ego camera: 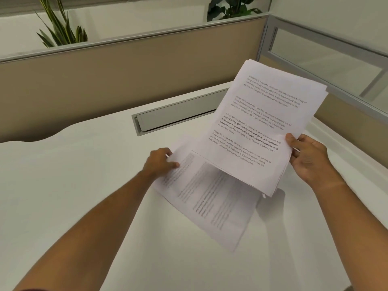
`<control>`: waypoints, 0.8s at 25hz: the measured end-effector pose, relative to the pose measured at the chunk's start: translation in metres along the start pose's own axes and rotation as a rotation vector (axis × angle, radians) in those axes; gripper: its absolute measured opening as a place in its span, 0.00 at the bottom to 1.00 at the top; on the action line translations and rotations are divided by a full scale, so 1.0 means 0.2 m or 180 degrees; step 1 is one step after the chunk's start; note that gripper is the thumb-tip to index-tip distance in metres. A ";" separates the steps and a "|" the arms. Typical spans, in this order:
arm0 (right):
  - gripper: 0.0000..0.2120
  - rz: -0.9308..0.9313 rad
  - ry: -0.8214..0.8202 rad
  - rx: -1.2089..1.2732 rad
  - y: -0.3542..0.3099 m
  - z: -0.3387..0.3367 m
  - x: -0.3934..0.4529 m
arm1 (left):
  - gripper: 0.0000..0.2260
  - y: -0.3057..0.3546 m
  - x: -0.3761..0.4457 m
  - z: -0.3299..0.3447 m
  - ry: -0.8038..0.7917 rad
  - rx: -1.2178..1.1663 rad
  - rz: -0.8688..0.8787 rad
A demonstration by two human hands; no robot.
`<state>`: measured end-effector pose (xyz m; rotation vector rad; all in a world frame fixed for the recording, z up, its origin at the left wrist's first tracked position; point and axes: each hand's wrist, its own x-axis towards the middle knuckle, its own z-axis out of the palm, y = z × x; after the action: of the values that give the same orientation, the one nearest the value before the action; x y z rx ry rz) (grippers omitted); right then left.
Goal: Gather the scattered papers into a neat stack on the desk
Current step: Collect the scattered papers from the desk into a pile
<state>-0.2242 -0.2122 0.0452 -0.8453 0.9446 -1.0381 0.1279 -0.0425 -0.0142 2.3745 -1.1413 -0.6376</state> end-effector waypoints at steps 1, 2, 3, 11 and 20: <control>0.05 0.0009 0.0006 -0.0015 0.00 0.00 0.01 | 0.15 0.02 -0.02 0.03 -0.0211 0.0075 0.0287; 0.07 0.0014 0.0018 -0.0042 0.00 0.00 0.01 | 0.15 0.05 -0.05 0.06 -0.0436 0.0171 0.0569; 0.07 0.0016 0.0026 -0.0059 -0.01 0.00 0.02 | 0.15 0.08 -0.07 0.08 -0.0651 0.0286 0.0820; 0.04 0.0061 0.0038 -0.0005 0.02 0.04 0.05 | 0.16 0.14 -0.08 0.08 -0.0875 0.0458 0.1223; 0.12 0.0887 -0.1509 -0.1425 0.21 0.13 -0.03 | 0.06 -0.04 -0.10 -0.27 -0.0897 -0.0296 0.0493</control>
<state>-0.1875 -0.1912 0.0173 -1.2233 0.8614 -0.3563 0.1516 -0.0120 0.0290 2.1405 -1.3645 -0.9705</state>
